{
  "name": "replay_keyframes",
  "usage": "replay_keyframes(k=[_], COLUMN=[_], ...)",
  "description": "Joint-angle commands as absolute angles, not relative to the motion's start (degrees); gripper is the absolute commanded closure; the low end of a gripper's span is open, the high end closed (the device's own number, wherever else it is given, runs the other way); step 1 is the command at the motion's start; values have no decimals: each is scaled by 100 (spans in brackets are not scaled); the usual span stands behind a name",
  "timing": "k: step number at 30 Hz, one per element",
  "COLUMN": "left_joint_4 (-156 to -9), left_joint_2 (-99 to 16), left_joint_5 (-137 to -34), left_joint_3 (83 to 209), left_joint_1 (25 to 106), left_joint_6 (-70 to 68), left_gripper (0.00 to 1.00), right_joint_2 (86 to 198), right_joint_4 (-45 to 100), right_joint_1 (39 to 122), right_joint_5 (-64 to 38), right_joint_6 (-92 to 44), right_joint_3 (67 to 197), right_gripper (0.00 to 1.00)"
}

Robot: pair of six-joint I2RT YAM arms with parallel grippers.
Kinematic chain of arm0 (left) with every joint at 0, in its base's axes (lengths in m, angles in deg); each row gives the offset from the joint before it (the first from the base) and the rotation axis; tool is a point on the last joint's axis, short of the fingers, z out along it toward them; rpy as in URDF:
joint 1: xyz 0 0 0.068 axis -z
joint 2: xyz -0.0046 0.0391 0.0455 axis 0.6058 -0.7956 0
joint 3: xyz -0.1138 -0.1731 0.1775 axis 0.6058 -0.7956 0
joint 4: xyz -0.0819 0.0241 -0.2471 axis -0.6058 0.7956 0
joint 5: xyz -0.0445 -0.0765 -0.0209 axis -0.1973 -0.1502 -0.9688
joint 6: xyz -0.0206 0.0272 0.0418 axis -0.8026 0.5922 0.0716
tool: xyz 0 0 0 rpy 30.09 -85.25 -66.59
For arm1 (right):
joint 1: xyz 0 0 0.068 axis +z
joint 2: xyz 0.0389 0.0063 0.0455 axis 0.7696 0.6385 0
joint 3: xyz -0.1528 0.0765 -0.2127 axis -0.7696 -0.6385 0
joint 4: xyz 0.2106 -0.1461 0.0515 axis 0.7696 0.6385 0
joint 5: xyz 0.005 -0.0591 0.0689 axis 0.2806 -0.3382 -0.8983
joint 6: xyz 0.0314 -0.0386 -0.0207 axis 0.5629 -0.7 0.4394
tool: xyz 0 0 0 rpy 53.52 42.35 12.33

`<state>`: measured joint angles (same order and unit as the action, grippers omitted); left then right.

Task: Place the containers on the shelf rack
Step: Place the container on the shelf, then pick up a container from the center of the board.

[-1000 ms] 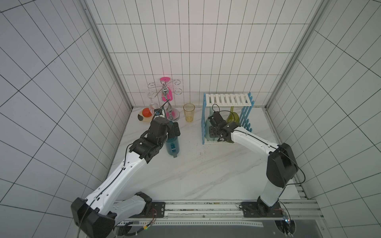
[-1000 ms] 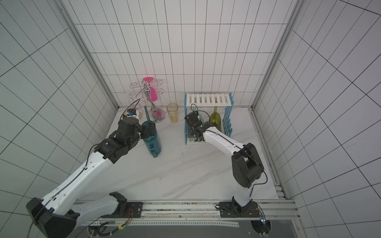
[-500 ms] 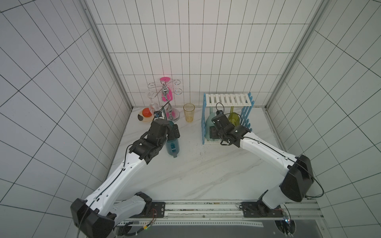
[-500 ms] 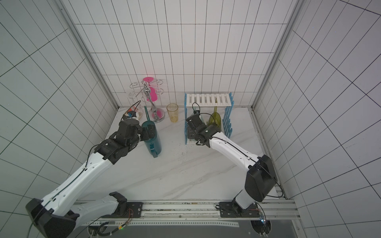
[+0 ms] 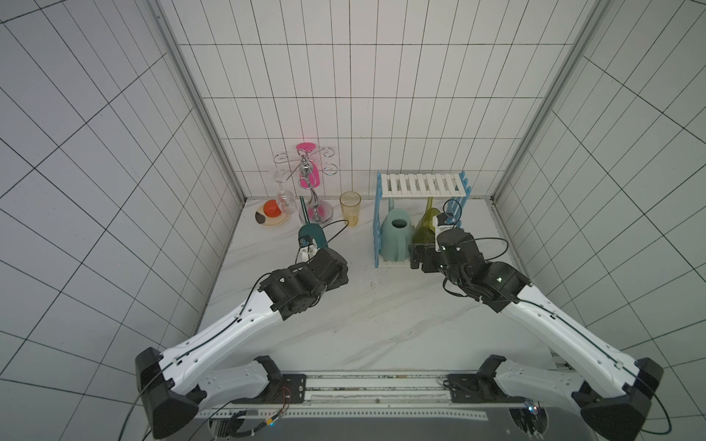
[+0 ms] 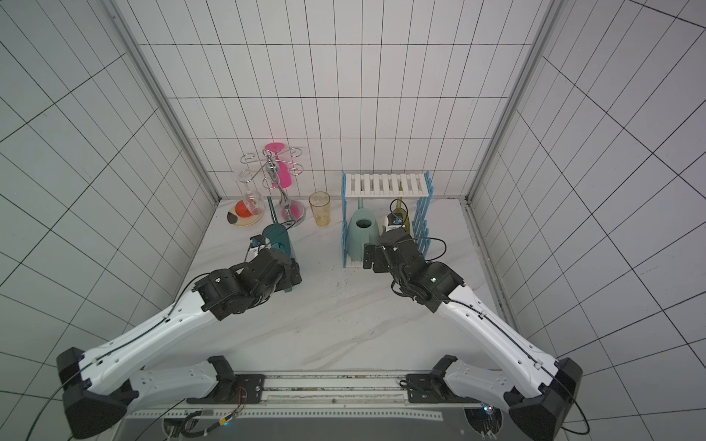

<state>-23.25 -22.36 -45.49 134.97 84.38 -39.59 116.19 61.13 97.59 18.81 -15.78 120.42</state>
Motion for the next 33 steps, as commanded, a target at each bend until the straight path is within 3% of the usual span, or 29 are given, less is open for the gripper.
replay_keyframes(k=[1, 10, 13, 18, 24, 33], left_joint_4=[-2415, -3063, -3284, -3684, -3947, -3829], left_joint_2=[-2399, -3372, -3574, -3603, -3554, -3442], left_joint_5=[-4339, -3850, -3922, -4013, -4157, -4201], left_joint_3=[13278, 13162, 13065, 12754, 12527, 12470], left_joint_1=[8457, 8391, 8255, 8047, 7867, 7858], left_joint_6=[-4431, -4107, -3937, -3729, -3529, -3500], left_gripper=[3, 9, 15, 21, 41, 89], right_joint_2=[11412, 11320, 11364, 11364, 11110, 10812], right_joint_4=[6239, 6115, 6081, 5841, 5418, 5418], right_joint_1=[9769, 9713, 9700, 9699, 9690, 9690], right_joint_5=[2019, 2063, 2008, 1384, 814, 810], right_joint_6=[-1549, -1543, -1544, -1910, -2449, -2553], right_joint_3=[11847, 11529, 11502, 11328, 10856, 10716], right_gripper=[1, 1, 1, 1, 1, 1])
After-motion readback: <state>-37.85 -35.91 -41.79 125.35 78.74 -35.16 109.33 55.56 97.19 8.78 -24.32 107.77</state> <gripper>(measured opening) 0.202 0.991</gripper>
